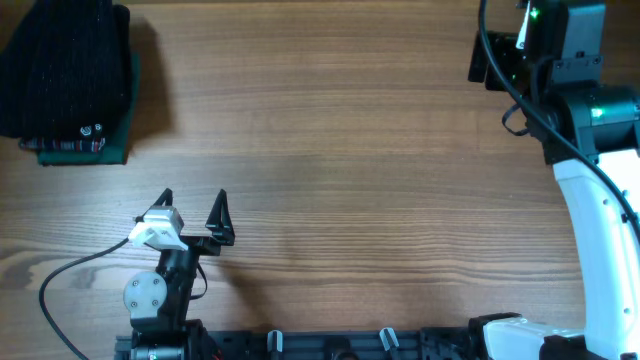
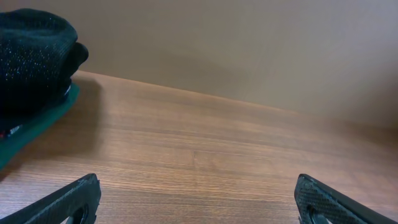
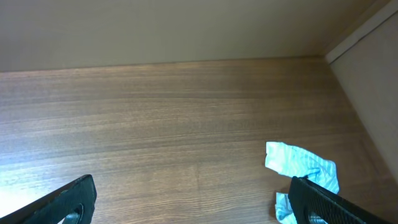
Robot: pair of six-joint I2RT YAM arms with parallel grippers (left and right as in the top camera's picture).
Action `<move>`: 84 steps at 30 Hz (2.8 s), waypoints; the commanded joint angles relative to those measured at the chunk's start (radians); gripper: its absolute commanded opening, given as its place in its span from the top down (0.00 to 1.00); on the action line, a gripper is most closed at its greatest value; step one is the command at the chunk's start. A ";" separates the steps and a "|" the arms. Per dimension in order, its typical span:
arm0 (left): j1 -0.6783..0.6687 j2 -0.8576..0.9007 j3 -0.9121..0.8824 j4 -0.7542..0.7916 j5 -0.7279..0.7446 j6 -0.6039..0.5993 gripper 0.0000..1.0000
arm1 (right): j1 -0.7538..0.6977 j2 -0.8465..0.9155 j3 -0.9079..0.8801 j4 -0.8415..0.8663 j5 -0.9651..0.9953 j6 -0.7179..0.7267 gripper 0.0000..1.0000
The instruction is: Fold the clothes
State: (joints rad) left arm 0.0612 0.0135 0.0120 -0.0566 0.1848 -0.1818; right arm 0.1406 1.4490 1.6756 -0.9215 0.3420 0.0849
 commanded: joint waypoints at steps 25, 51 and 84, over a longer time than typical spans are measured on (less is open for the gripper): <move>0.009 -0.011 -0.006 -0.001 0.016 -0.008 0.00 | -0.195 -0.560 -0.494 0.485 -0.410 -0.182 0.00; 0.009 -0.011 -0.006 -0.001 0.016 -0.008 0.00 | -0.245 -1.278 -1.576 1.089 -0.432 0.105 0.01; 0.009 -0.011 -0.006 -0.001 0.016 -0.008 0.00 | -0.209 -1.445 -1.670 0.932 -0.480 -0.111 0.00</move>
State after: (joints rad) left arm 0.0624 0.0135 0.0120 -0.0566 0.1852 -0.1848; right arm -0.0727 0.0200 0.0067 0.0105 -0.1345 -0.0074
